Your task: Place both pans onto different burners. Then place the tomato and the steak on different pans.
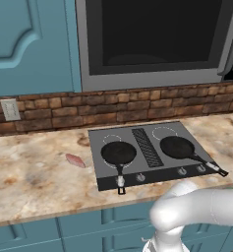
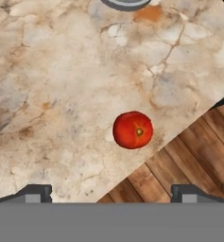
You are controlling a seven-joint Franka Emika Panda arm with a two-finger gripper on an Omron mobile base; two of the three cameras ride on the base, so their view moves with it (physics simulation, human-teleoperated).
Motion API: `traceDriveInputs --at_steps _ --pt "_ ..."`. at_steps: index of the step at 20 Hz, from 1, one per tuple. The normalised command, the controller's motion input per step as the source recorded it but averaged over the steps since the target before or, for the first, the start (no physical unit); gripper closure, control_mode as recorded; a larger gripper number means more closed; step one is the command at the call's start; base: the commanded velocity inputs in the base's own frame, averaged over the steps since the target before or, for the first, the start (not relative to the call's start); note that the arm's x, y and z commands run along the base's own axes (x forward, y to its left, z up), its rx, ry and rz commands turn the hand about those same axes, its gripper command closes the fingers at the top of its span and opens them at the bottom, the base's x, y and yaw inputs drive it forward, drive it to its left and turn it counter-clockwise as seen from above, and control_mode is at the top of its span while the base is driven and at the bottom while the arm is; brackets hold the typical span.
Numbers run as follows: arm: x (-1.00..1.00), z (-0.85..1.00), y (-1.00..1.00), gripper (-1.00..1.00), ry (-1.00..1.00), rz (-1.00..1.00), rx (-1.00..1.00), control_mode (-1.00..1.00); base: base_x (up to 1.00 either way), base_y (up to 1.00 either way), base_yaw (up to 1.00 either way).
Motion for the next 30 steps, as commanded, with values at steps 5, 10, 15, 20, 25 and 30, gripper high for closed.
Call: traceDriveInputs --at_steps 5,10,15,20,25,30 --pt "-0.05 -0.01 0.0 -1.0 0.0 -0.07 0.01 -1.0 0.0 0.0 0.0" --pt "-0.02 -0.08 -0.04 -1.0 0.0 -0.01 0.04 -1.0 0.0 0.0 0.0" --pt "0.0 -0.14 -0.16 -1.0 0.0 0.0 0.08 -1.0 0.0 0.0 0.0" --pt "0.0 -0.12 -0.2 -1.0 0.0 0.0 0.06 -1.0 0.0 0.0 0.0" --pt "0.0 -0.13 -0.16 -1.0 0.0 0.0 0.02 -1.0 0.0 0.0 0.0" --pt "0.0 -0.21 -0.08 -1.0 0.0 0.0 0.0 -1.0 0.0 0.0 0.0"
